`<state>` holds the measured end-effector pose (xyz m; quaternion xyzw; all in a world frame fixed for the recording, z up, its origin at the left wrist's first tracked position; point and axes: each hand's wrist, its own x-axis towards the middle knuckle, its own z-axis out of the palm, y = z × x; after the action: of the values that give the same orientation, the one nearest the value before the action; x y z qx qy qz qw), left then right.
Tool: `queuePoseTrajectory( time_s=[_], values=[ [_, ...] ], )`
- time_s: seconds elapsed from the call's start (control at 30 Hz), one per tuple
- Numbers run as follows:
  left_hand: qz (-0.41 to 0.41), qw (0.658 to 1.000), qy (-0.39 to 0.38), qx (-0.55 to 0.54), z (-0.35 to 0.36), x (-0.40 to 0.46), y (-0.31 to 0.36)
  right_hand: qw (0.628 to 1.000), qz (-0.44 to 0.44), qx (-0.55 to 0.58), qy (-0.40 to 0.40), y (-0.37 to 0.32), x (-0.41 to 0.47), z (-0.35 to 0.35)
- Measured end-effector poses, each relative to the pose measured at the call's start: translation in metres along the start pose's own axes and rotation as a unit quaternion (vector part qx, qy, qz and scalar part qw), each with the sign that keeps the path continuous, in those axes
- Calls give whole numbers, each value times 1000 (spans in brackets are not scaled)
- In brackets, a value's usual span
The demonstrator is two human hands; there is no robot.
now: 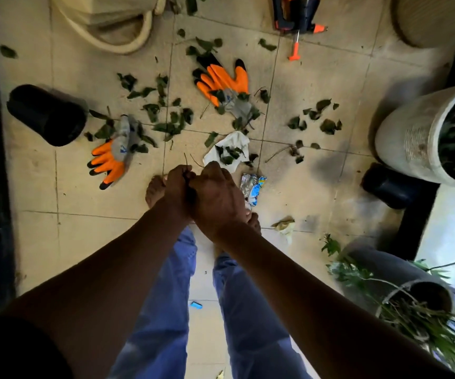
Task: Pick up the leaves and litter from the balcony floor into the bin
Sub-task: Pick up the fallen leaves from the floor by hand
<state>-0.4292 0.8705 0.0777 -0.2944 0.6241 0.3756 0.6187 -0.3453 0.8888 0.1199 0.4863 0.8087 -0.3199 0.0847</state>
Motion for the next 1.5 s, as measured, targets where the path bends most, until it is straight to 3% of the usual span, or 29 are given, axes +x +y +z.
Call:
queuePoseTrajectory(
  time_s=[0.1,0.17,0.23,0.3,0.37,0.5,0.8,1.0,1.2,1.5],
  values=[
    [-16,999,21,36,-12,21,11,997,-60,-26,-47,-2,10,9],
    [-30,999,6,17,-13,38,18,996,-77,39,-37,1,18,8],
    [-44,999,-28,-5,-13,50,27,985,-12,173,20,7,26,10],
    [-79,994,-54,-52,-22,66,29,970,55,215,102,25,38,24],
    [-108,988,-72,-82,-37,85,27,978,94,126,137,58,58,47],
    [-130,987,-80,-54,-67,114,23,985,136,-95,39,122,88,95],
    [-112,988,-94,-47,-92,132,20,973,33,-227,-10,154,115,131],
    [-117,985,-106,-68,-84,138,12,967,-28,-252,-33,158,125,132],
    [-129,983,-104,-82,-76,129,8,980,-41,-192,-44,164,124,123],
    [-127,986,-89,-63,-65,126,-4,997,-13,46,68,140,108,94]
  ],
)
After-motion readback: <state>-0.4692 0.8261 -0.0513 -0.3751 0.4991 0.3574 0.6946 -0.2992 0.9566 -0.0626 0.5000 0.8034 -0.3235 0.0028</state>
